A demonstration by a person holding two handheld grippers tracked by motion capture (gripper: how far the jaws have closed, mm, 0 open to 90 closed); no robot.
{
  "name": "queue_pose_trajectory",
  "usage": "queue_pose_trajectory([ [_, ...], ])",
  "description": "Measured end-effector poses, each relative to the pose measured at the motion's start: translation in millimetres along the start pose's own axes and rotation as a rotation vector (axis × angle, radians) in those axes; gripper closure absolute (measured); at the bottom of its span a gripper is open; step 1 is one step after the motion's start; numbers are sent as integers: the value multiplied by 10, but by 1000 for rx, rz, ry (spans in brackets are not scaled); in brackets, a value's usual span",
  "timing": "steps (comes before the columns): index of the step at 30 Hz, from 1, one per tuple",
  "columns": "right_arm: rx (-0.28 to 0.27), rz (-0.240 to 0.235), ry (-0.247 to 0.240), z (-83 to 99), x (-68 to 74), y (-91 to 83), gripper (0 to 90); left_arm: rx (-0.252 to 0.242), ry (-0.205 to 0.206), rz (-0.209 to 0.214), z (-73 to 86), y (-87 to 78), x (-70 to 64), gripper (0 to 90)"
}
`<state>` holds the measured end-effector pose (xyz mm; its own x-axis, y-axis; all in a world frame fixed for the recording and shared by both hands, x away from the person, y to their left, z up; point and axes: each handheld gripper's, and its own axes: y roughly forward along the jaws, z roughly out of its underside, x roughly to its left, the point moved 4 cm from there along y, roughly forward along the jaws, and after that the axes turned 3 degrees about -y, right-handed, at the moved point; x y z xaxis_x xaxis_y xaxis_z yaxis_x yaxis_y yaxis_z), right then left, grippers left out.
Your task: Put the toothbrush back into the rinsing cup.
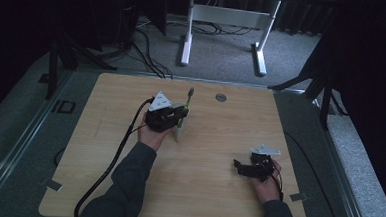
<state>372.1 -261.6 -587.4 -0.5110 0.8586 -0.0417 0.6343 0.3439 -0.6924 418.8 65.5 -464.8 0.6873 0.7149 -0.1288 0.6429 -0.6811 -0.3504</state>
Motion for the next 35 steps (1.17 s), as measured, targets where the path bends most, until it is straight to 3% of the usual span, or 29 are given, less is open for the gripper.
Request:
queue_pose_trajectory([
  [3,0,0,0,0,0,0,159,21,5,0,21,10,-5,768],
  [5,0,0,0,0,0,0,159,34,-1,0,32,20,-6,646],
  [6,0,0,-1,0,-1,0,159,75,-16,2,69,43,-8,646],
  [7,0,0,-1,0,-1,0,159,90,-2,0,89,48,-19,526],
  [11,0,0,-1,0,-1,0,159,113,45,-35,112,47,-77,378],
  [14,0,1,-2,0,-1,0,159,119,59,-57,102,30,-88,327],
  [23,0,0,-1,0,-1,0,159,120,65,-91,61,-48,-69,276],
  [24,-1,1,-1,0,-1,0,159,126,87,-106,47,-71,-76,276],
  [28,-1,0,-1,0,-1,1,159,133,96,-119,31,-118,-66,263],
  [35,-1,0,-2,-1,-2,1,159,139,90,-132,17,-158,-38,244],
])
